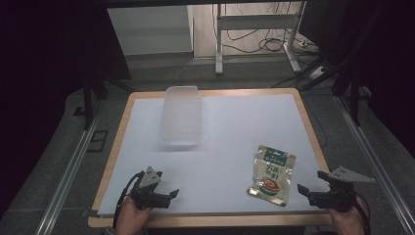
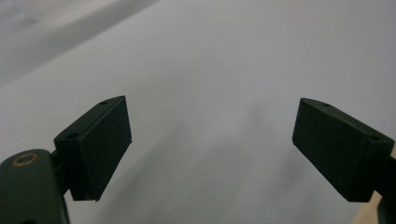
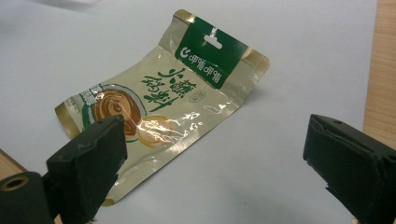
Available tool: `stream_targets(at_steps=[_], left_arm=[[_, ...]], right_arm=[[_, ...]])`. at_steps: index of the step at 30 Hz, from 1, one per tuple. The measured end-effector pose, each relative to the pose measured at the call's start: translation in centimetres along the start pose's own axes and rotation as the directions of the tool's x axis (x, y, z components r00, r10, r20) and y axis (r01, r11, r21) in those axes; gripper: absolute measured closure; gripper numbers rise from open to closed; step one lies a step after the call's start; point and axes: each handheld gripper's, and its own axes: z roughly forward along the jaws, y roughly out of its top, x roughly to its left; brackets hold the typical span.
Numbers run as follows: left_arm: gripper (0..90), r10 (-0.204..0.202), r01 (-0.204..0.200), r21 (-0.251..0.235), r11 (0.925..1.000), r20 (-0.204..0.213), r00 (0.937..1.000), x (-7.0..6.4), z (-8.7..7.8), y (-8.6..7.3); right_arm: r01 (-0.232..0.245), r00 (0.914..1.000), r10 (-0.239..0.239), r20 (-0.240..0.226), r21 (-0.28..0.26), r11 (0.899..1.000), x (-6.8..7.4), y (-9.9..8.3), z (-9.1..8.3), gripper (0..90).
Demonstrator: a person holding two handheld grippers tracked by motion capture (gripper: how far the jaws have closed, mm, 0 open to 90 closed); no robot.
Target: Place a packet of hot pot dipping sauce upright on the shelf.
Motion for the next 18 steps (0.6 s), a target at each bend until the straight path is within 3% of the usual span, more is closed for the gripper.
stream_targets(at_steps=[2, 7, 13, 18], left_arm=[[13.2, -0.01, 0.011, -0.028, 0.9996, 0.014, 0.9999, 0.11, -0.15, 0.02], [12.6, -0.033, 0.031, -0.081, 0.9962, -0.025, 0.9992, 0.48, -0.64, -0.12], [7.5, -0.065, 0.064, -0.134, 0.9889, -0.007, 0.9979, 0.71, -0.6, -0.27], [6.1, -0.054, 0.048, -0.144, 0.9884, -0.036, 0.9979, 0.7, -0.72, -0.3]], right_arm=[[0.003, 1.0, -0.003, 0.003, 0.002, 1.0, 0.04, 0.02, 0.04, 5.4], [0.006, 0.9999, -0.006, 0.009, 0.009, 1.0, 0.08, 0.07, 0.17, 5.0], [0.01, 0.9999, -0.01, 0.011, 0.006, 1.0, -0.05, 0.25, 0.32, 3.8], [0.016, 0.9996, -0.016, 0.022, 0.007, 1.0, -0.15, 0.52, 0.61, 3.0]])
